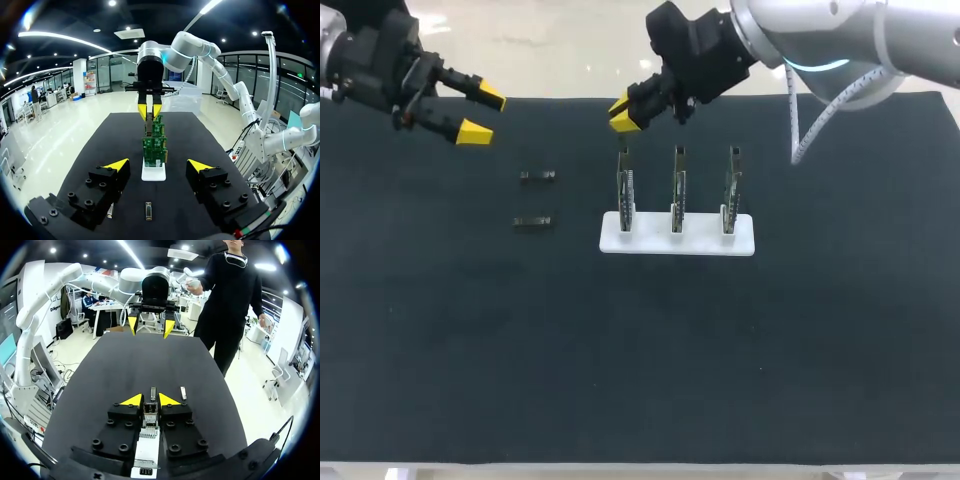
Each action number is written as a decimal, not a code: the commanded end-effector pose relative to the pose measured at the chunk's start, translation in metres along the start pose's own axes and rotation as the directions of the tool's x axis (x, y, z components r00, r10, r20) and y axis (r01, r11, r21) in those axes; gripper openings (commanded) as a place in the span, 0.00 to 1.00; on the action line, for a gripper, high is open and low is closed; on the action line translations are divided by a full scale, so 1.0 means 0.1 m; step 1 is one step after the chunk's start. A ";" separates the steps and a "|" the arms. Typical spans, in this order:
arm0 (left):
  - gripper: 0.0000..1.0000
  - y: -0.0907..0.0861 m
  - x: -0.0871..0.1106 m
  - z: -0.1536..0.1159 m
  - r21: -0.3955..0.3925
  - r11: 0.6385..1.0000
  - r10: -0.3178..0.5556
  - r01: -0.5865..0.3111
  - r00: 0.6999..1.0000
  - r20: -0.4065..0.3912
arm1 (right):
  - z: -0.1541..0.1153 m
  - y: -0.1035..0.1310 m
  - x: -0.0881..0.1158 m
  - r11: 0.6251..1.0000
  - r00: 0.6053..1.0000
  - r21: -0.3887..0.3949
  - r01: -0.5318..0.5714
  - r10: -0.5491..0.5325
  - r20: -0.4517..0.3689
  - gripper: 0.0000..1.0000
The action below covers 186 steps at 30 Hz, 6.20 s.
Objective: Pick up the optical module with the left hand, and insert it into the network port with the right hand.
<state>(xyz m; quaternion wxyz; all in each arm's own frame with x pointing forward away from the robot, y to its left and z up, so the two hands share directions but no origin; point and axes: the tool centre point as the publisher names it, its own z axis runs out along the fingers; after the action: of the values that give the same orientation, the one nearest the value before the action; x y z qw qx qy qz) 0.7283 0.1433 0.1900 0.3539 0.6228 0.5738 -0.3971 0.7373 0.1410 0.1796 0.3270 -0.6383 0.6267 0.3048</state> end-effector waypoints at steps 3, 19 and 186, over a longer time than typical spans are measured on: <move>1.00 0.01 -0.01 0.00 0.001 1.000 -0.001 0.001 1.000 -0.004 | -0.03 0.03 0.00 1.000 1.000 0.001 -0.002 0.002 0.000 0.00; 1.00 0.01 -0.01 0.00 0.001 1.000 -0.001 0.001 1.000 -0.004 | -0.02 0.03 0.05 1.000 1.000 -0.003 0.001 -0.001 0.010 0.00; 1.00 0.01 -0.01 0.00 0.001 1.000 -0.001 0.001 1.000 -0.004 | 0.15 0.00 0.18 1.000 1.000 0.025 0.000 0.001 -0.014 0.00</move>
<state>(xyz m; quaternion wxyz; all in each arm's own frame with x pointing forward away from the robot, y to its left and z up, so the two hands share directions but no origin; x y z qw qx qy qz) 0.7283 0.1433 0.1901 0.3538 0.6228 0.5738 -0.3970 0.7384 0.1418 0.1576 0.3291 -0.6367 0.6324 0.2938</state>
